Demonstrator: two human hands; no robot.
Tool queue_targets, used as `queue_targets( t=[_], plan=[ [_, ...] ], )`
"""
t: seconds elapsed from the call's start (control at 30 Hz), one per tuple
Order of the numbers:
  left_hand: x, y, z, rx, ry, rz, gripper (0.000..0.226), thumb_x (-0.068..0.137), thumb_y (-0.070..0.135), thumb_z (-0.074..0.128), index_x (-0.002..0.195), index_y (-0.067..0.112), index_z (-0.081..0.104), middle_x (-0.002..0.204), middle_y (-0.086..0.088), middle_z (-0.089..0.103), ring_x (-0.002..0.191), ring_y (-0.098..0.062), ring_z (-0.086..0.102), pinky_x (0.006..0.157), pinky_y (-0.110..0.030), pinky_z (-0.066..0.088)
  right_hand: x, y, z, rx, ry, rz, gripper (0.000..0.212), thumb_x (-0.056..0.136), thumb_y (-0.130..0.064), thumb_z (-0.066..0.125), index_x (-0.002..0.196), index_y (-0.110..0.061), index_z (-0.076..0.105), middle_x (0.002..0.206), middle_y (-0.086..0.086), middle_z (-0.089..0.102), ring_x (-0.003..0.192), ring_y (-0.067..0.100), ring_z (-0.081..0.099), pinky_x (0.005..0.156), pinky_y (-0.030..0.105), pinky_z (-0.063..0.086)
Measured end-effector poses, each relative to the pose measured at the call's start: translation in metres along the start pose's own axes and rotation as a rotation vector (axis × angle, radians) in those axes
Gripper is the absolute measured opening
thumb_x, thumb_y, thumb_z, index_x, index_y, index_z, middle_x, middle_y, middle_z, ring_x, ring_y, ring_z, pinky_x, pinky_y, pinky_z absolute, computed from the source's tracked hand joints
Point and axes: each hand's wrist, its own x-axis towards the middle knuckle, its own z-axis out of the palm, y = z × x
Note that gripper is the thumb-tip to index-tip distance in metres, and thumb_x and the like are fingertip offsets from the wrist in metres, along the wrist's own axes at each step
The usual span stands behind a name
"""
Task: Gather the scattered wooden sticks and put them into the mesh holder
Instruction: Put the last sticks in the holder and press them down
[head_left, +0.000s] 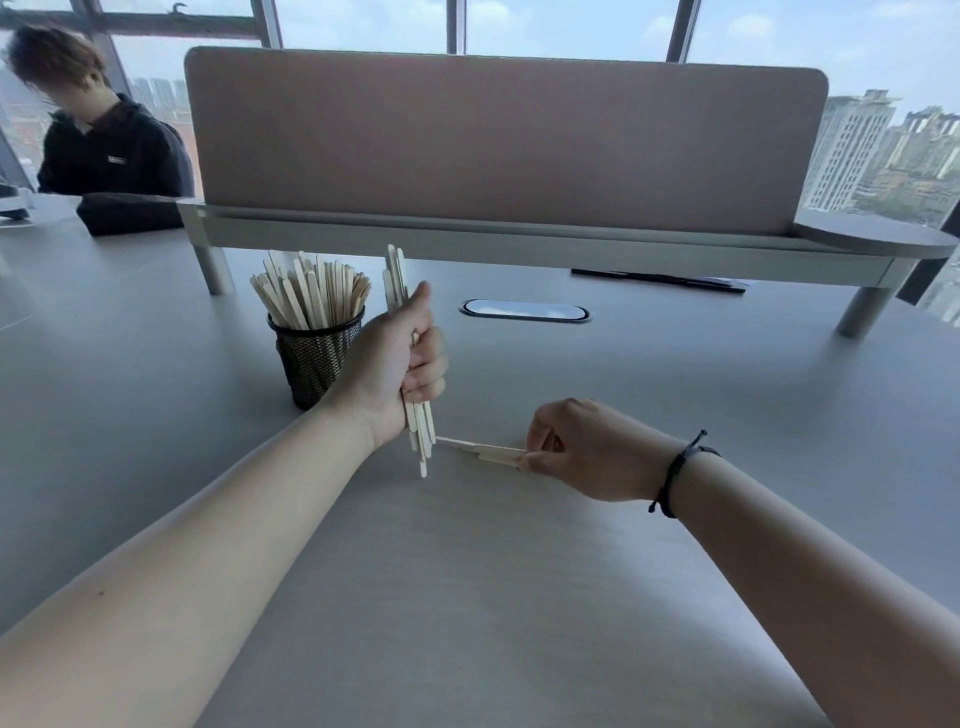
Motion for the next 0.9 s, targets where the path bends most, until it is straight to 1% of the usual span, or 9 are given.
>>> queue_targets(
  t=[0.07, 0.17, 0.23, 0.3, 0.4, 0.57, 0.7, 0.77, 0.9],
  plan=[
    [0.0, 0.001, 0.003, -0.011, 0.019, 0.062, 0.047, 0.1, 0.047, 0.048, 0.063, 0.025, 0.029, 0.052, 0.004, 0.018, 0.037, -0.009, 0.013, 0.04, -0.019, 0.011, 0.0, 0.0, -0.001, 0.024, 0.019, 0.006, 0.022, 0.092, -0.036, 0.066, 0.105, -0.019, 0.067, 0.085, -0.014, 0.062, 0.077, 0.006, 0.059, 0.064, 0.017, 0.044],
    [-0.002, 0.001, 0.008, 0.022, 0.074, 0.132, 0.046, 0.101, 0.044, 0.048, 0.063, 0.023, 0.03, 0.05, 0.004, 0.02, 0.036, -0.01, 0.014, 0.04, -0.018, 0.013, 0.0, -0.002, -0.004, 0.055, 0.017, 0.027, 0.02, 0.089, -0.031, 0.07, 0.104, -0.018, 0.072, 0.093, -0.007, 0.07, 0.086, 0.01, 0.064, 0.077, 0.024, 0.05],
    [-0.003, 0.0, 0.012, 0.045, 0.097, 0.172, 0.045, 0.101, 0.042, 0.048, 0.064, 0.023, 0.031, 0.05, 0.004, 0.022, 0.036, -0.01, 0.014, 0.041, -0.019, 0.012, -0.001, -0.004, -0.005, 0.049, 0.005, 0.038, 0.015, 0.088, -0.029, 0.07, 0.097, -0.018, 0.075, 0.091, -0.005, 0.073, 0.083, 0.012, 0.066, 0.077, 0.026, 0.053],
    [-0.004, 0.0, 0.016, 0.069, 0.114, 0.214, 0.044, 0.102, 0.04, 0.048, 0.065, 0.022, 0.031, 0.049, 0.004, 0.023, 0.037, -0.011, 0.015, 0.043, -0.019, 0.012, -0.001, -0.005, -0.005, 0.032, -0.017, 0.057, 0.013, 0.089, -0.03, 0.068, 0.091, -0.019, 0.075, 0.09, 0.001, 0.075, 0.083, 0.019, 0.069, 0.077, 0.033, 0.057],
    [-0.007, -0.003, 0.022, 0.087, 0.135, 0.279, 0.041, 0.102, 0.034, 0.049, 0.066, 0.021, 0.033, 0.048, 0.002, 0.024, 0.037, -0.012, 0.016, 0.045, -0.02, 0.012, -0.002, -0.006, -0.003, 0.009, -0.053, 0.079, 0.016, 0.092, -0.033, 0.062, 0.091, -0.02, 0.072, 0.091, 0.006, 0.075, 0.084, 0.025, 0.07, 0.077, 0.041, 0.059],
    [-0.007, -0.01, 0.025, 0.222, 0.13, 0.377, 0.043, 0.101, 0.03, 0.052, 0.066, 0.016, 0.032, 0.046, 0.006, 0.027, 0.036, -0.013, 0.019, 0.042, -0.019, 0.019, -0.004, -0.01, -0.004, -0.043, -0.042, 0.082, 0.025, 0.095, -0.03, 0.057, 0.098, -0.009, 0.07, 0.094, 0.012, 0.072, 0.085, 0.03, 0.066, 0.072, 0.036, 0.054],
    [-0.011, -0.021, 0.024, 0.329, 0.146, 0.441, 0.041, 0.1, 0.033, 0.055, 0.077, 0.003, 0.038, 0.048, 0.002, 0.031, 0.035, -0.016, 0.025, 0.04, -0.023, 0.022, -0.004, -0.011, -0.005, -0.037, -0.021, 0.074, 0.02, 0.091, -0.026, 0.059, 0.103, -0.015, 0.07, 0.101, 0.004, 0.071, 0.087, 0.023, 0.064, 0.069, 0.029, 0.049],
    [-0.012, -0.026, 0.024, 0.367, 0.167, 0.466, 0.041, 0.1, 0.034, 0.054, 0.083, -0.001, 0.042, 0.047, 0.001, 0.035, 0.033, -0.017, 0.028, 0.038, -0.025, 0.026, -0.004, -0.01, -0.005, -0.041, -0.034, 0.081, 0.021, 0.092, -0.029, 0.06, 0.101, -0.014, 0.07, 0.098, 0.006, 0.071, 0.088, 0.026, 0.065, 0.073, 0.032, 0.052],
    [-0.011, -0.03, 0.024, 0.408, 0.186, 0.501, 0.045, 0.098, 0.039, 0.056, 0.079, 0.001, 0.042, 0.047, -0.001, 0.035, 0.034, -0.018, 0.028, 0.038, -0.029, 0.027, -0.007, -0.013, -0.003, -0.118, -0.062, 0.069, 0.032, 0.096, -0.032, 0.055, 0.101, -0.002, 0.065, 0.098, 0.017, 0.069, 0.09, 0.037, 0.064, 0.075, 0.039, 0.053]
  ],
)
